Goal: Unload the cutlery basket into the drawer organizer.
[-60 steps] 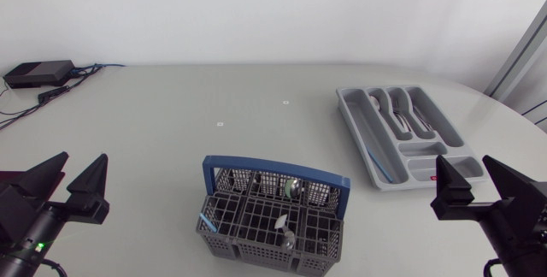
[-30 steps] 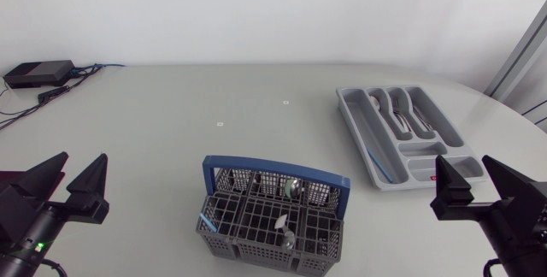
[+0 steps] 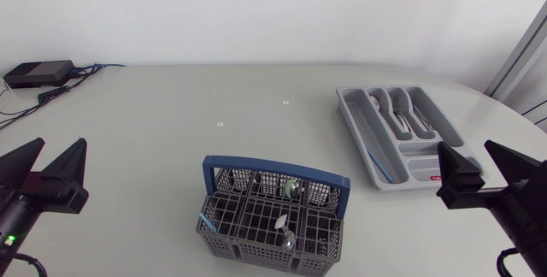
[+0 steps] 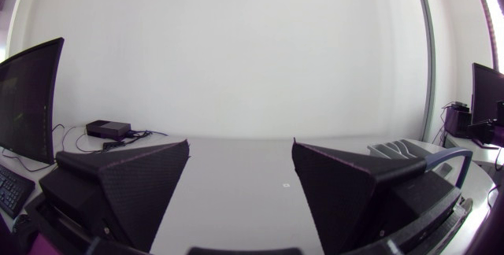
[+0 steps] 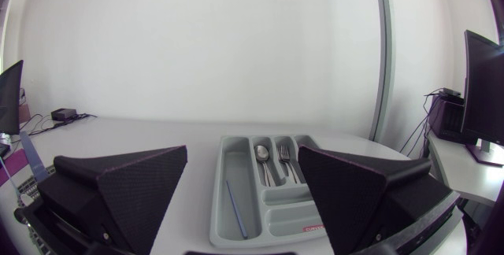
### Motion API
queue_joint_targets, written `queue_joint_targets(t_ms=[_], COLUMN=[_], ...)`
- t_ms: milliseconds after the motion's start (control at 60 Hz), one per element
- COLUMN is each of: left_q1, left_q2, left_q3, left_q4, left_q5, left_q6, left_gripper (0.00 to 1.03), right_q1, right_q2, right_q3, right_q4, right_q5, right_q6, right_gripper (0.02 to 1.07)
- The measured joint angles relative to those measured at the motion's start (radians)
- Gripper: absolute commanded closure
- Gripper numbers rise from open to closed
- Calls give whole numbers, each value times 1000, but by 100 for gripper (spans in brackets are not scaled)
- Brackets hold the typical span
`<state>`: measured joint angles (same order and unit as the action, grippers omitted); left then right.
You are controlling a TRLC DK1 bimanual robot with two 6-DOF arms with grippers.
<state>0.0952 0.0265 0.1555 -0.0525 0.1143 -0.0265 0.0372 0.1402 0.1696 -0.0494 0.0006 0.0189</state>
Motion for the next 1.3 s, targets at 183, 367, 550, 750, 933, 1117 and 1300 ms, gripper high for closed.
queue_joint_targets(t_ms=[183, 367, 550, 750, 933, 1117, 1300], left_q1=[-12, -13, -13, -48, -71, -85, -89], left_q2=[106, 283, 503, 650, 786, 937, 969], left_q3=[86, 189, 323, 412, 497, 565, 566], left_q4=[-18, -81, -182, -267, -325, -442, -559], left_q5=[0, 0, 34, 58, 64, 138, 329], left_q6=[0, 0, 8, 111, 330, 513, 734], left_gripper=[6, 8, 12, 12, 12, 12, 19], right_q1=[3, 8, 37, 41, 41, 61, 74], right_q2=[90, 203, 298, 397, 541, 637, 672], right_q3=[72, 126, 182, 277, 359, 396, 398], right_q4=[0, -2, -44, -169, -239, -340, -405], right_q5=[0, -2, -4, -4, -8, -34, -172], right_q6=[12, 31, 34, 21, -56, -295, -435], right_gripper=[7, 7, 7, 7, 7, 7, 20])
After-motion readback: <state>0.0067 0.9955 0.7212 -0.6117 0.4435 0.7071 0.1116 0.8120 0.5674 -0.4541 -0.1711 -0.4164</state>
